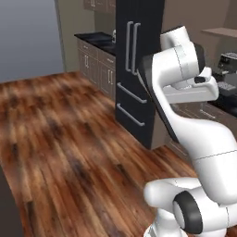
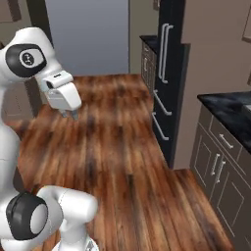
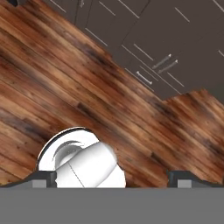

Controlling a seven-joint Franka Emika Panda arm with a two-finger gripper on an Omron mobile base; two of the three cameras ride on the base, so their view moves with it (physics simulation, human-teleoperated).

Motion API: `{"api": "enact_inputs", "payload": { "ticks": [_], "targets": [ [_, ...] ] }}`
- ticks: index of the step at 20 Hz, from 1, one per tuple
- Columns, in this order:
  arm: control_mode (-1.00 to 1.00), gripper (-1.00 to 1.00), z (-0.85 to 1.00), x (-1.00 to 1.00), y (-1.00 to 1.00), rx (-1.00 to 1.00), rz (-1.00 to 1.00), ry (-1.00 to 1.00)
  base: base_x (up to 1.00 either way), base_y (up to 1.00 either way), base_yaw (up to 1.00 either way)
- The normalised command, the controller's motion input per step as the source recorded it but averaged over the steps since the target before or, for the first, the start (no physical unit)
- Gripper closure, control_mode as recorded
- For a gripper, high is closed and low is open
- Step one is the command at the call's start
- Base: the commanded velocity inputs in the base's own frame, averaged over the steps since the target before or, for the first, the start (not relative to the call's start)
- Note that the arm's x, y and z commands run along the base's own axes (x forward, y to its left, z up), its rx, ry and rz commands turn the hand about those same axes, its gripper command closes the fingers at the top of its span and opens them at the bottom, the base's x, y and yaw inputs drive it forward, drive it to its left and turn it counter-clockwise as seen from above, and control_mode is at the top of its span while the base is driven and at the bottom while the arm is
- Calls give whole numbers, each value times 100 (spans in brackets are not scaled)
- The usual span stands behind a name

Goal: Move the ketchup and shaker from the cabinet to the dining counter.

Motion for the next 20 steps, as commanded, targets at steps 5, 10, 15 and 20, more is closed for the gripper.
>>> {"api": "enact_inputs", "payload": {
  "ticks": [5,10,15,20],
  "targets": [
    [100,-100,0,0,0,0,0,0,100,-12,-37],
    [100,-100,0,0,0,0,0,0,66,0,-73],
    [100,-100,0,0,0,0,0,0,61,1,-75],
    [100,-100,0,0,0,0,0,0,92,34,-62]
  ]
}}
